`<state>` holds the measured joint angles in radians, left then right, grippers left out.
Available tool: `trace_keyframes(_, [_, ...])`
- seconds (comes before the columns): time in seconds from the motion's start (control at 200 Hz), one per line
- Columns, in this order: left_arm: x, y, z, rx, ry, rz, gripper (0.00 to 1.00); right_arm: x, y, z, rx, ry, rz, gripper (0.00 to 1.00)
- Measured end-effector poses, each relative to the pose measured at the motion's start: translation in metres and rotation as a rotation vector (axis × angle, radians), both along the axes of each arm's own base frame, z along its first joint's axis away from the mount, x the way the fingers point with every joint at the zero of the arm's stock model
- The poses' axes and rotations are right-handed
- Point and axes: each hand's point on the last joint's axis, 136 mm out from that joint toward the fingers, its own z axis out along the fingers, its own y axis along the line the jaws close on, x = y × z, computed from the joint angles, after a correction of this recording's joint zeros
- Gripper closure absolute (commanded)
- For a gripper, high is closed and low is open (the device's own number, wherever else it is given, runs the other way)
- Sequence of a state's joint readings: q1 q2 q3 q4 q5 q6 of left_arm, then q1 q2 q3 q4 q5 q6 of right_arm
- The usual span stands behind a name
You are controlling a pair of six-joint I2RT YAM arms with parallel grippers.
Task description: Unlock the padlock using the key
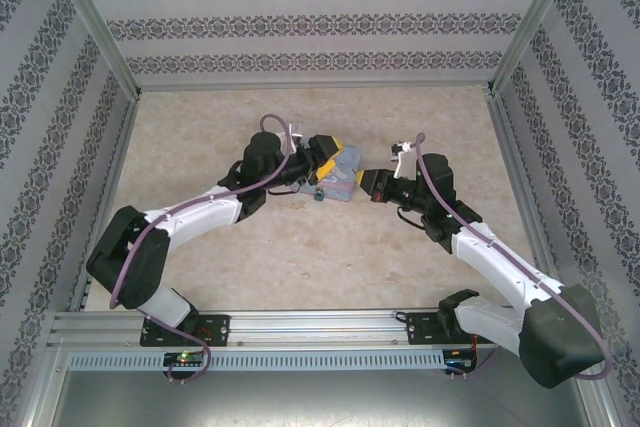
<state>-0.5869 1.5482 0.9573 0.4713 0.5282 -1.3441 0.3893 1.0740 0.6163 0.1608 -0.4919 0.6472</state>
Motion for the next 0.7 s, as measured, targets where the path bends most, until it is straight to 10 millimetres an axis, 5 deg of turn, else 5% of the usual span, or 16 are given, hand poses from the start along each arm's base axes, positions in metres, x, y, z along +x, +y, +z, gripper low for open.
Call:
trace_keyframes(0.125, [-0.007,-0.005,0.01,0.028,0.061,-0.048,0.35,-0.007,0.01,-0.005,-0.119,-0.044,0.026,1.0])
trace_keyframes(0.36, [-0.022,0.002,-0.029,0.101,0.265,-0.053,0.4,-0.02,0.03,-0.002,-0.346,-0.189,0.058,1.0])
trace_keyframes(0.699, [-0.027,0.007,-0.046,0.121,0.349,-0.032,0.49,-0.019,0.037,-0.004,-0.535,-0.295,0.045,1.0])
